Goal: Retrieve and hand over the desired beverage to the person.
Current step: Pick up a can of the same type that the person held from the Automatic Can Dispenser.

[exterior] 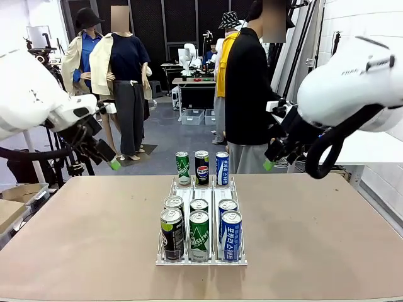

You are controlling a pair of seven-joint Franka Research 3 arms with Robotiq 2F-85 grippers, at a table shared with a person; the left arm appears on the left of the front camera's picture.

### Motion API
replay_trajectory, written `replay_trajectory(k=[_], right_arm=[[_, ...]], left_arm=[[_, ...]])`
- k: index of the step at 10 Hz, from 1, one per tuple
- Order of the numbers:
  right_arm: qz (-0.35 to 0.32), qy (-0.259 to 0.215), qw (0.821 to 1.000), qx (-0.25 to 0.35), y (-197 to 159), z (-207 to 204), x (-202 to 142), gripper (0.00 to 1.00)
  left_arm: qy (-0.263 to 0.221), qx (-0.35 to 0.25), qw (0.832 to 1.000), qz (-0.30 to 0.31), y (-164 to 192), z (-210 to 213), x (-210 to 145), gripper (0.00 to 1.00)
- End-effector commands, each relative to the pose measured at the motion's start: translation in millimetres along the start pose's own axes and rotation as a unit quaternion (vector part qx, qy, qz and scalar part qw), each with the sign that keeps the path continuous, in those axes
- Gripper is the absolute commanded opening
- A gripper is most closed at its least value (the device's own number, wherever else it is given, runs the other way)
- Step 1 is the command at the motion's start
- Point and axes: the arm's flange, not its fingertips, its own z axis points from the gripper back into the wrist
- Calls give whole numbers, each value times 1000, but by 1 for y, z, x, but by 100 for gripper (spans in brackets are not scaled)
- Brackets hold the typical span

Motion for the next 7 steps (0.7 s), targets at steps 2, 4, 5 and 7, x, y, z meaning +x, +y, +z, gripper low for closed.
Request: replay_trajectory(k=[2,4,5,7], right_arm=[[-7,-26,995,95,-32,28,-7,100],[-27,-85,987,135,-55,64,-29,100],[-22,-112,980,162,-58,82,-41,100],[-28,-170,960,219,-69,113,-62,100]], left_arm=[[-26,-102,994,13,32,8,-3,100],[-80,-187,976,82,85,24,-27,100],[-108,-212,963,126,107,30,-39,100],[-146,-252,942,170,142,45,-59,100]])
